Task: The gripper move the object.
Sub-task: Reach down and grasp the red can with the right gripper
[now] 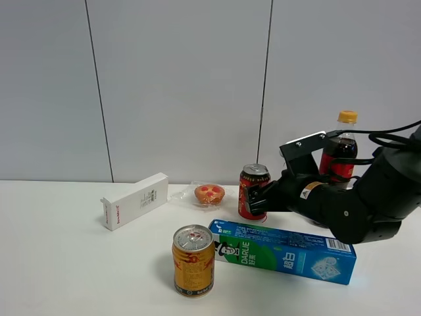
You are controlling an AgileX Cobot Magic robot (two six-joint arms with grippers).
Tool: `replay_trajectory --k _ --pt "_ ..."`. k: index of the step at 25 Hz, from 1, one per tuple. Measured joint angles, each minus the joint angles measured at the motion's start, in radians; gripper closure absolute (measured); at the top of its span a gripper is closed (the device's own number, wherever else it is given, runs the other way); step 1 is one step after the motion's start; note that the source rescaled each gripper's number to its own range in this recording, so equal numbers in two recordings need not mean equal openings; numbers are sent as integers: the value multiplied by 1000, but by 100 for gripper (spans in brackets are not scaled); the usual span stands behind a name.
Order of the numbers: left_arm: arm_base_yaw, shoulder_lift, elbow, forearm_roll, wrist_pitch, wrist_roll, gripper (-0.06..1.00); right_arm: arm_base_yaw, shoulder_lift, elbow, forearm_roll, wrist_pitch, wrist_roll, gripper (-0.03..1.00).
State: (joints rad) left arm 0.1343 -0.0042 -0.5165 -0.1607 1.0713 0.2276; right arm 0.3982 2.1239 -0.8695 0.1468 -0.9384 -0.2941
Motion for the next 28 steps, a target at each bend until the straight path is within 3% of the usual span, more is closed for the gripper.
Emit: replay_trajectory --k 20,28 --pt "0 0 0 -1 0 0 -6 0 151 -231 -30 87 21 11" --pt "0 0 0 0 0 0 -6 0 182 -238 -30 102 21 13"
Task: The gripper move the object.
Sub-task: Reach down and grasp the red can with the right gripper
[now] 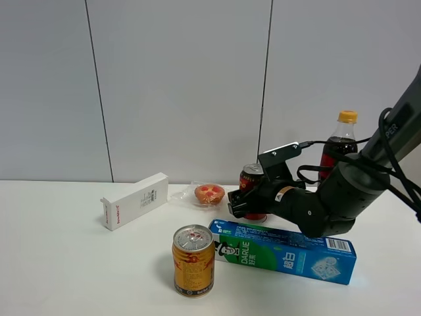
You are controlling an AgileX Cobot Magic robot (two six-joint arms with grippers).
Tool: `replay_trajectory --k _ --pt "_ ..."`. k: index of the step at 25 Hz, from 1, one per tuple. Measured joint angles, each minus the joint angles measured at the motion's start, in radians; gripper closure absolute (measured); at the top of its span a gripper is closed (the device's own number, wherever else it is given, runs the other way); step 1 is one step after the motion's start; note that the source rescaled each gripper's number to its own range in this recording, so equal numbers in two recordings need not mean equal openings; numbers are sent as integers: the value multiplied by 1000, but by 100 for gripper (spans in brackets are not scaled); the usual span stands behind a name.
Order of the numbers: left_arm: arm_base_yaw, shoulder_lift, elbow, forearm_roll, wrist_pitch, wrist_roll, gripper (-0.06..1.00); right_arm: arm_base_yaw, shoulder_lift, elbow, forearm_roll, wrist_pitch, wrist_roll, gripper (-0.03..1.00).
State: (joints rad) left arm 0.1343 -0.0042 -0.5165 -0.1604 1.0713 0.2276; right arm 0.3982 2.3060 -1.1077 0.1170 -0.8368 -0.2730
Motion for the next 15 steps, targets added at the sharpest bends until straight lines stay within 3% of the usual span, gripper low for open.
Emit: replay_trajectory --k 7,9,12,13,15 --pt "0 0 0 0 0 0 -6 0 5 0 0 7 0 36" --pt "0 0 0 0 0 0 -6 0 5 0 0 7 0 53" --pt "0 0 0 0 0 0 -6 -1 5 0 1 4 1 91" --pt "0 0 0 0 0 0 -6 -2 5 0 -3 4 1 96" --pt "0 0 0 0 0 0 -6 -2 5 0 -4 4 1 96"
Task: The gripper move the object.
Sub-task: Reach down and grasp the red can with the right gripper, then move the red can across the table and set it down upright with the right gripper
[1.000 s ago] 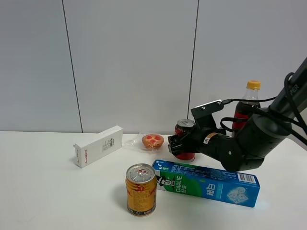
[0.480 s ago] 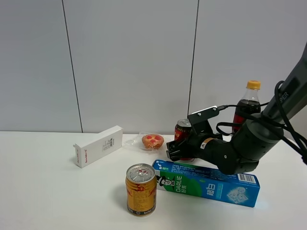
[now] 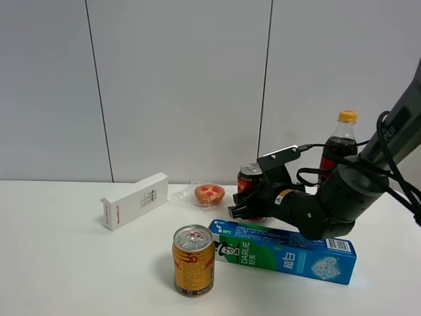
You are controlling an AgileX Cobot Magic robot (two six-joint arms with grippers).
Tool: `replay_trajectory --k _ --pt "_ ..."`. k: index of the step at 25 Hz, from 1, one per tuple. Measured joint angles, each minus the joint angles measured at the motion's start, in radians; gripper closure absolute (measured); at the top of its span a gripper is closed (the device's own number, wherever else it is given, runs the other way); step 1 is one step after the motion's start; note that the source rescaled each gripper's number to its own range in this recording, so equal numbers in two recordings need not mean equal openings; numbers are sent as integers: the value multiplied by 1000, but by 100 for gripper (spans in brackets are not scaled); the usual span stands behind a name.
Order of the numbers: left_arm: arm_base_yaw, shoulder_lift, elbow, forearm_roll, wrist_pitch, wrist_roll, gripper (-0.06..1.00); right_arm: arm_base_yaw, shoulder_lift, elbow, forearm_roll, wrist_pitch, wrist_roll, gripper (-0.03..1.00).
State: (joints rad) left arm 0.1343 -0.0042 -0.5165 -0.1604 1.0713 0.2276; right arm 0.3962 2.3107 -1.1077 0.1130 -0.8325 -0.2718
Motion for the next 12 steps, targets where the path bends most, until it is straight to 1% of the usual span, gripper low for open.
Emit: replay_trajectory --k 12 --pt "0 0 0 0 0 0 -6 0 0 0 0 2 0 96"
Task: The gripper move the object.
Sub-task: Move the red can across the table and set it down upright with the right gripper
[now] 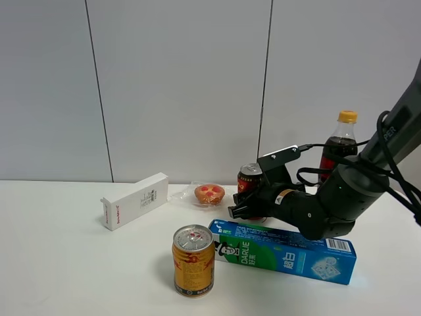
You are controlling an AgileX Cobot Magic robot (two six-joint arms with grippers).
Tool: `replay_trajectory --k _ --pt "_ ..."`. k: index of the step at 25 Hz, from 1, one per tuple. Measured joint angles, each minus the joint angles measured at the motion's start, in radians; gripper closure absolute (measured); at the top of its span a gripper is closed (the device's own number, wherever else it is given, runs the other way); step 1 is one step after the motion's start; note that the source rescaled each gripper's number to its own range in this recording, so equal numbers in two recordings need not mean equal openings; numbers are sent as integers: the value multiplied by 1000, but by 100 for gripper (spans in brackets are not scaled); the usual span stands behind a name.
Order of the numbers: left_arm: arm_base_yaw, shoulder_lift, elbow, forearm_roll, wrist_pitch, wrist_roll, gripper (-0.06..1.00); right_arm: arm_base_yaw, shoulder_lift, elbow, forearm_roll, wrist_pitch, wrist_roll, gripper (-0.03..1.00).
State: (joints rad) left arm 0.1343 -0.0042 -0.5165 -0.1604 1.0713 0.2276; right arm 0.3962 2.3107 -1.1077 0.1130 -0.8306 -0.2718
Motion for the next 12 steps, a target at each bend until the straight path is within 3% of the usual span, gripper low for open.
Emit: replay_trajectory --k 12 --pt "0 0 0 0 0 0 -6 0 -89 1 -6 67 -1 97"
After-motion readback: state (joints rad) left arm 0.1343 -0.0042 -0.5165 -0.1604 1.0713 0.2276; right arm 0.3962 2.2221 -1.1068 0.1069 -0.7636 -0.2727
